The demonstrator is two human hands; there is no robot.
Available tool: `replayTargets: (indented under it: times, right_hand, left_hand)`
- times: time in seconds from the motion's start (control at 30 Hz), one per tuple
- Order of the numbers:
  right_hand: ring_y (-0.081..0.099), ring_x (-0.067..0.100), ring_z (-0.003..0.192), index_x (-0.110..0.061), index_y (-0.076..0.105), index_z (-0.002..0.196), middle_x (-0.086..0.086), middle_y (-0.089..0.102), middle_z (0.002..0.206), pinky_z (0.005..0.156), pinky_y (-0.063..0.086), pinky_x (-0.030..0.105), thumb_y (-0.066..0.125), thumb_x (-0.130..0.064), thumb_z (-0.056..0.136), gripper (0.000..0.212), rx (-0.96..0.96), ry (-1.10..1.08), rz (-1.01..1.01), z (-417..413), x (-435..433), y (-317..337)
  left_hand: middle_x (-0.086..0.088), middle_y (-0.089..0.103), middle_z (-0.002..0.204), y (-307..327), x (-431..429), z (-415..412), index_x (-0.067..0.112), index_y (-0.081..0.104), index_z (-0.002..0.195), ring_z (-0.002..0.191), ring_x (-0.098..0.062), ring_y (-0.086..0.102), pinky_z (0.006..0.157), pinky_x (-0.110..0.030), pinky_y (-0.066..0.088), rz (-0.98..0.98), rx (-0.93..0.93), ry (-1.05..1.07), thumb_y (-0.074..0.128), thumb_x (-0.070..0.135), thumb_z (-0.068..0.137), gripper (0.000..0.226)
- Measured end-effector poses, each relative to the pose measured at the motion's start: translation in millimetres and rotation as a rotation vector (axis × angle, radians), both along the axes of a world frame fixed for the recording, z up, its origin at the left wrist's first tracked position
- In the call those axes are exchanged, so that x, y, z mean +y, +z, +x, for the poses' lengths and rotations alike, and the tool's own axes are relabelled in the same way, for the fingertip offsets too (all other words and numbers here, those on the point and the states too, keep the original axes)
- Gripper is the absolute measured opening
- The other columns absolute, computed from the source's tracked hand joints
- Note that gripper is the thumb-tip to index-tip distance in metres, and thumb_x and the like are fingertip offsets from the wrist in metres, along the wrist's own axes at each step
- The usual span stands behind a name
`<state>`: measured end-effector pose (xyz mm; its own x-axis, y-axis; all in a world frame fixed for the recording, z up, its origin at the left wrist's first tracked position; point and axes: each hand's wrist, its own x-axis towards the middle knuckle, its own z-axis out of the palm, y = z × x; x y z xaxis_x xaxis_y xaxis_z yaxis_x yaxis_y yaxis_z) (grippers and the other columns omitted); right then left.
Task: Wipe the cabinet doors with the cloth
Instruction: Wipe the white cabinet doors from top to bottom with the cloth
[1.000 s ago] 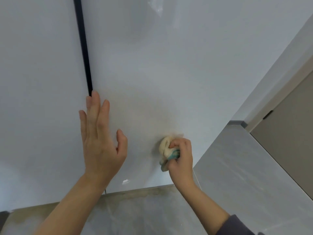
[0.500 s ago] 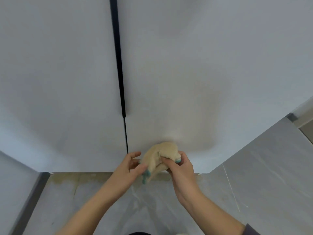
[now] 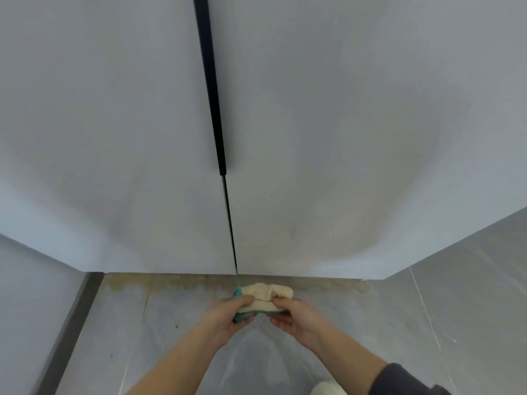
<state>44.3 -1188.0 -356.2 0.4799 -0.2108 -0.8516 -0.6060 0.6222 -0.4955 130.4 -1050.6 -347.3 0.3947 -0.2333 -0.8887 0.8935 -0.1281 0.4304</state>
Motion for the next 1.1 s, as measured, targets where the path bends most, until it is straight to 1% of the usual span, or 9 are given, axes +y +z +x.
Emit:
replayTargets:
  times: [0.17,0.3,0.37,0.43,0.53,0.7,0.87,0.97,1.1]
  right_hand:
    - [0.068,0.022,0.073,-0.004,0.061,0.108,0.015,0.068,0.096,0.06,0.056,0.031,0.06,-0.009,0.094,0.016,0.121,0.089,-0.084,21.4,3.3,-37.5]
    - [0.068,0.022,0.073,-0.007,0.062,0.099,0.011,0.068,0.091,0.064,0.057,0.032,0.06,-0.008,0.093,0.006,0.126,0.095,-0.139,40.8,2.0,-47.1]
    - [0.067,0.025,0.077,-0.006,0.063,0.096,0.012,0.068,0.09,0.067,0.057,0.034,0.06,-0.005,0.092,0.006,0.094,0.035,-0.145,49.1,0.8,-49.8]
    - [0.066,0.026,0.079,-0.005,0.064,0.092,0.014,0.067,0.089,0.07,0.057,0.035,0.06,-0.001,0.091,0.006,0.06,-0.057,-0.13,55.0,1.6,-50.9]
    - [0.064,0.026,0.08,-0.005,0.062,0.086,0.016,0.066,0.09,0.066,0.056,0.032,0.059,0.003,0.091,0.01,0.052,-0.164,-0.117,56.5,4.9,-44.5]
    - [0.067,0.027,0.084,-0.006,0.065,0.087,0.014,0.068,0.09,0.066,0.055,0.03,0.06,0.002,0.09,0.01,0.02,-0.189,-0.151,52.0,3.5,-12.6]
    - [0.07,0.019,0.075,-0.007,0.067,0.095,0.007,0.072,0.083,0.067,0.055,0.027,0.063,-0.003,0.091,0.007,-0.085,-0.17,-0.167,41.0,-0.1,47.8]
    - [0.071,0.015,0.068,-0.006,0.069,0.098,0.004,0.074,0.076,0.066,0.054,0.026,0.063,-0.003,0.091,0.009,-0.162,-0.174,-0.178,33.8,-1.6,89.4]
    - [0.073,0.021,0.081,-0.005,0.07,0.101,0.01,0.076,0.087,0.066,0.052,0.026,0.063,-0.004,0.09,0.013,-0.255,-0.17,-0.199,27.2,-1.7,138.2]
  left_hand:
    - [-0.019,0.057,0.09,-40.7,-9.4,11.2,-0.009,0.053,0.111,0.078,-0.026,0.057,0.041,-0.023,0.054,0.076,0.026,0.146,0.062,-0.01,0.087,0.026]
    - [-0.016,0.054,0.086,-51.7,-17.7,19.7,-0.01,0.05,0.122,0.075,-0.026,0.054,0.039,-0.024,0.052,0.076,0.035,0.248,0.059,-0.009,0.09,0.033]
    - [-0.016,0.053,0.087,-54.0,-22.3,25.2,-0.013,0.048,0.127,0.074,-0.025,0.053,0.048,-0.028,0.055,0.05,0.034,0.285,0.057,-0.009,0.092,0.036]
    - [-0.02,0.058,0.102,-55.0,-26.0,32.9,-0.012,0.046,0.131,0.076,-0.025,0.055,0.062,-0.033,0.056,0.015,0.024,0.316,0.055,-0.009,0.092,0.039]
    - [-0.024,0.055,0.117,-52.0,-27.0,38.4,-0.011,0.046,0.132,0.08,-0.027,0.056,0.082,-0.035,0.048,-0.013,0.008,0.34,0.055,-0.01,0.092,0.041]
    - [-0.02,0.061,0.098,-27.4,-21.2,36.7,-0.011,0.056,0.113,0.081,-0.028,0.06,0.049,-0.026,0.058,-0.064,-0.034,0.339,0.061,-0.012,0.087,0.027]
    - [-0.021,0.066,0.096,25.2,-11.7,31.2,-0.012,0.061,0.106,0.085,-0.027,0.065,0.061,-0.026,0.06,-0.167,-0.146,0.281,0.065,-0.007,0.086,0.021]
    - [-0.016,0.069,0.089,60.8,-7.7,28.1,-0.007,0.064,0.098,0.081,-0.023,0.067,0.061,-0.023,0.059,-0.213,-0.225,0.242,0.066,-0.002,0.087,0.012]
    - [-0.014,0.071,0.083,105.5,-8.4,25.4,-0.005,0.065,0.093,0.078,-0.022,0.068,0.061,-0.023,0.059,-0.268,-0.271,0.251,0.068,0.0,0.086,0.009]
